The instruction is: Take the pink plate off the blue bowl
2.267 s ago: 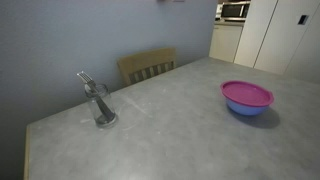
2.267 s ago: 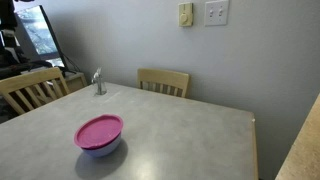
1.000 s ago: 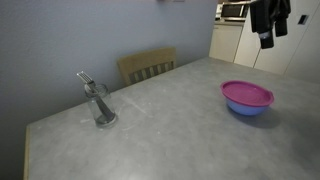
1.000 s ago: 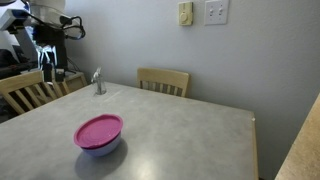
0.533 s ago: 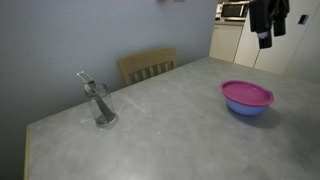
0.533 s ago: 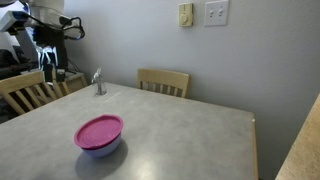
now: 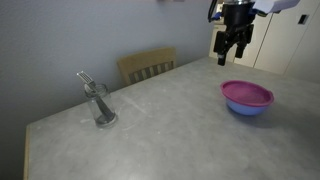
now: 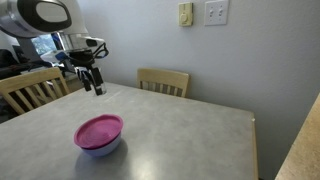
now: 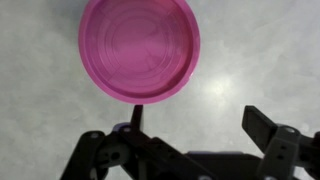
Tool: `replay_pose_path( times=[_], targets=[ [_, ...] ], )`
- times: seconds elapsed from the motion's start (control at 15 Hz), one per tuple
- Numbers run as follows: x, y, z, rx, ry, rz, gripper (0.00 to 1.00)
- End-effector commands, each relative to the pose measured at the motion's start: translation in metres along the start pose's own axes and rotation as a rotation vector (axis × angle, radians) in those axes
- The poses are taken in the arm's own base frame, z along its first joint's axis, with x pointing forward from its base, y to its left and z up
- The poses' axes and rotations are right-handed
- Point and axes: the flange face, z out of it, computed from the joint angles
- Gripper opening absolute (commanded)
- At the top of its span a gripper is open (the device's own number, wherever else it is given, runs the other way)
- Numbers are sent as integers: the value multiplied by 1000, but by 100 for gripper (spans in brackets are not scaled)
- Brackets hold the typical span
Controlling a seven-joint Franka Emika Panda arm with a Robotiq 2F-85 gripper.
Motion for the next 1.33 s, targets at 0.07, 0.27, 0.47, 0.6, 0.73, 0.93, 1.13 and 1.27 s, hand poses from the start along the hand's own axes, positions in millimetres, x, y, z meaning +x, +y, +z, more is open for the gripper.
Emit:
replay_pose_path(
  times=[0.07,0.27,0.47,0.6,0.73,0.93,1.13,1.27],
  targets=[
    [-2,2,35,132,-12,174,100],
    [0,1,33,113,-20,142,100],
    [3,3,35,96,-41,205,100],
    [4,2,41,110,-96,341,100],
    [5,0,48,110,-125,451,100],
    [6,-3,54,136,-159,618,100],
    [7,-3,60,151,-156,711,100],
    [6,-1,66,147,-151,737,100]
  ],
)
